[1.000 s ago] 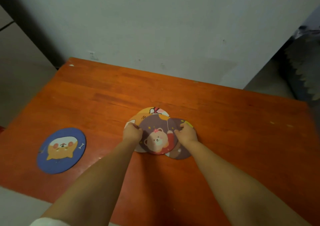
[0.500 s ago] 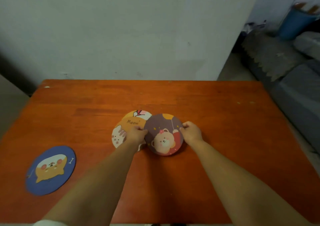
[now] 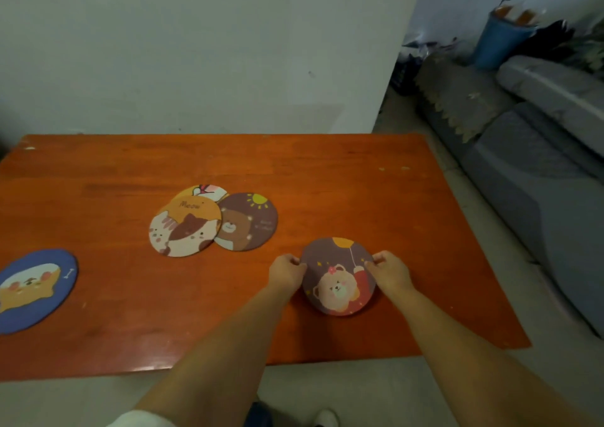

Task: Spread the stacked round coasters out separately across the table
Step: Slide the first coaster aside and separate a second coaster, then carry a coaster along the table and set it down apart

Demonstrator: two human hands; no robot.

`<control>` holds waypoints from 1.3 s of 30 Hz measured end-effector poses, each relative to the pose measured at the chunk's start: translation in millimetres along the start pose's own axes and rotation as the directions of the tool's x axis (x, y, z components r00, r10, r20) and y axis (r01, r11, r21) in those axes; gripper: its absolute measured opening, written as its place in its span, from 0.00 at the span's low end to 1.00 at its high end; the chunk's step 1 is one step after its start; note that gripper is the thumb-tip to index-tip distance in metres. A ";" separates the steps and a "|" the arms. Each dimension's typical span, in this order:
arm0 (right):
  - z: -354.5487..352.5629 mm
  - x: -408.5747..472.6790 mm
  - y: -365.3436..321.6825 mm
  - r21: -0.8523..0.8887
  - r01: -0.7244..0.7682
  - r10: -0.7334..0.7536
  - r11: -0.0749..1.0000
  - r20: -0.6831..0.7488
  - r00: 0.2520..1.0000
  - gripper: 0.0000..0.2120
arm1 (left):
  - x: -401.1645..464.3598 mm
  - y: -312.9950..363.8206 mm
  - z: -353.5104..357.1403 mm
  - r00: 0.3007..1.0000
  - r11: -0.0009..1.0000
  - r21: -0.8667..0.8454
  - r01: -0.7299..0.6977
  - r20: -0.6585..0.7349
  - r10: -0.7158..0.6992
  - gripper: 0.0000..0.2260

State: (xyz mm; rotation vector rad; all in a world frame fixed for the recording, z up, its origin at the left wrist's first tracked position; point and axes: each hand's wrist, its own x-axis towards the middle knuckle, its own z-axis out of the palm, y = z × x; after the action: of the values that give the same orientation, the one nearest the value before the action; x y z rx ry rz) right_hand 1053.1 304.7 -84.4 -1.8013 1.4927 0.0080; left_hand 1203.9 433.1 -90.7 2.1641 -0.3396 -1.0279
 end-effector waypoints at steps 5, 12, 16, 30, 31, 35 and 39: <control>-6.5 5.8 31.0 -0.022 0.037 -0.037 0.999 0.003 0.999 0.06 | -5.9 -5.5 34.9 0.993 0.969 0.225 -0.105 -0.031 0.115 0.04; -2.5 11.8 37.4 -0.258 0.083 -0.088 0.963 -0.010 0.996 0.10 | 2.8 -9.6 42.8 0.989 0.900 0.425 -0.094 -0.063 0.133 0.09; -3.8 16.2 18.6 -0.246 0.143 -0.156 0.959 -0.030 0.987 0.16 | 7.6 -8.0 31.2 0.988 0.907 0.407 -0.109 -0.056 0.143 0.15; 121.0 30.3 -203.2 -0.139 0.393 -0.370 0.909 0.167 0.914 0.11 | 94.2 -42.3 -212.4 0.902 0.991 0.093 0.092 -0.430 -0.043 0.14; 135.4 29.2 -216.8 -0.131 0.393 -0.366 0.910 0.193 0.910 0.12 | 99.1 -49.4 -226.7 0.890 0.988 0.068 0.141 -0.447 -0.096 0.16; 181.7 27.7 -250.7 -0.131 0.352 -0.302 0.927 0.296 0.906 0.14 | 115.6 -73.6 -261.5 0.854 0.961 0.006 0.278 -0.460 -0.244 0.18; 204.8 31.1 -262.7 -0.116 0.268 -0.224 0.957 0.293 0.929 0.10 | 127.6 -80.1 -266.9 0.878 0.965 -0.036 0.261 -0.406 -0.253 0.15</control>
State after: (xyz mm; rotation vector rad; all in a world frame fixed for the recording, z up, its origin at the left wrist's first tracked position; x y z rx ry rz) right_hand 1375.2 394.3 -96.7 -2.0080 1.0857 0.2479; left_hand 1484.2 556.5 -103.4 2.4174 0.1409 -0.6779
